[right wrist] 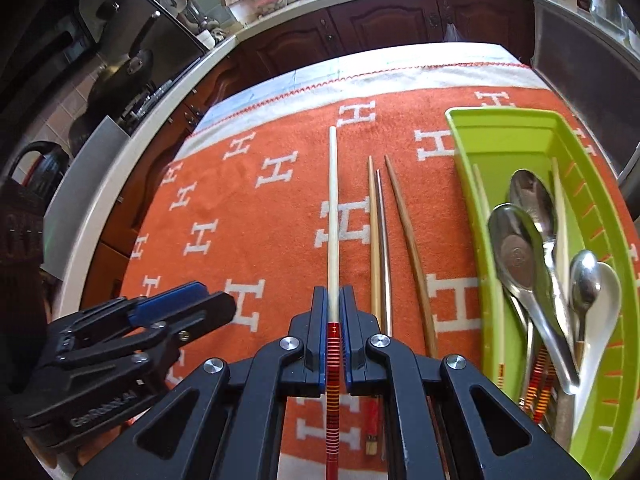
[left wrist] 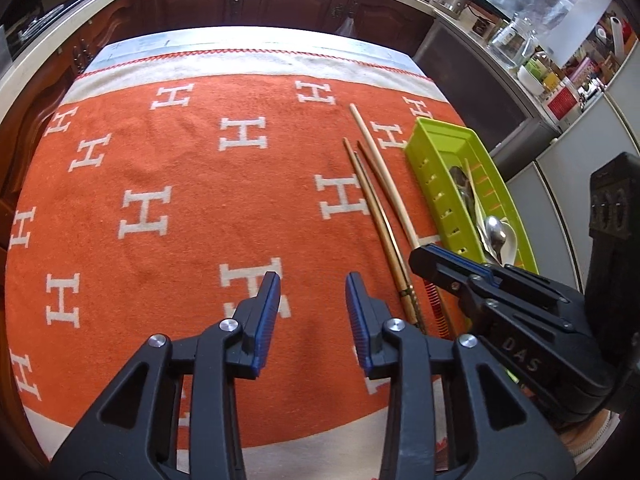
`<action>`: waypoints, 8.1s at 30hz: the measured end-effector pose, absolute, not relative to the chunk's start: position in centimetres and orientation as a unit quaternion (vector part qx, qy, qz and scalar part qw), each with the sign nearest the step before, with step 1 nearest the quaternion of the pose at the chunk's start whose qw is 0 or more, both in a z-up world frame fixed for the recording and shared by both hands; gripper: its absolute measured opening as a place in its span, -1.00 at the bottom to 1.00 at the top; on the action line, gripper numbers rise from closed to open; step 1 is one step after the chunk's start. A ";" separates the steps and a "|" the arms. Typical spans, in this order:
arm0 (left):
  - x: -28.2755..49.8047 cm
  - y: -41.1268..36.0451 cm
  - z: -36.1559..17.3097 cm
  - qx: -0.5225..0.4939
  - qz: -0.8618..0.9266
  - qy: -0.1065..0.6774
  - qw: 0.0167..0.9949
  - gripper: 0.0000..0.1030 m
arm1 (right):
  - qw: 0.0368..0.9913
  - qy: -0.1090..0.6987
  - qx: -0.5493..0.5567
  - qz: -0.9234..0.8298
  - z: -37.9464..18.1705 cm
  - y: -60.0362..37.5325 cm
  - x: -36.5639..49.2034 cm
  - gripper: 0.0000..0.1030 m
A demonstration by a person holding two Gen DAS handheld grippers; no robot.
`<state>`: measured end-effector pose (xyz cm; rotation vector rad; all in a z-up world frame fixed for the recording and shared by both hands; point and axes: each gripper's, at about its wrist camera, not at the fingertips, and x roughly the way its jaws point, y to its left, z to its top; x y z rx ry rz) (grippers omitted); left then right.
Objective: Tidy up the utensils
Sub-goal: 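Carry the chopstick into the green tray with the right gripper while the left gripper grasps a wooden chopstick, then carry the wooden chopstick into the green tray with the left gripper and release, then move the right gripper to the thin metal chopstick and grasp it, then carry the metal chopstick into the green tray with the right gripper and release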
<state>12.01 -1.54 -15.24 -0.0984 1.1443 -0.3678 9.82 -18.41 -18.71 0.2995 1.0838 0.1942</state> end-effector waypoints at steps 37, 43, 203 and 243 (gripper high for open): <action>13.3 -11.7 -19.7 0.034 -0.144 0.565 0.812 -0.63 | 0.883 0.431 0.187 -0.006 -14.1 -35.2 2.7 -0.54; 13.2 -12.5 -20.0 0.067 -0.112 0.559 0.819 -0.68 | 0.883 0.430 0.189 -0.007 -14.5 -34.7 2.5 -0.54; 9.3 -3.1 -13.9 0.037 -0.087 0.523 0.847 -0.19 | 0.853 0.510 0.103 0.044 -15.0 -21.1 4.0 -0.90; 11.5 -11.1 -14.3 0.073 -0.132 0.534 0.832 -0.18 | 0.876 0.462 0.130 -0.053 -13.5 -32.7 3.7 -0.33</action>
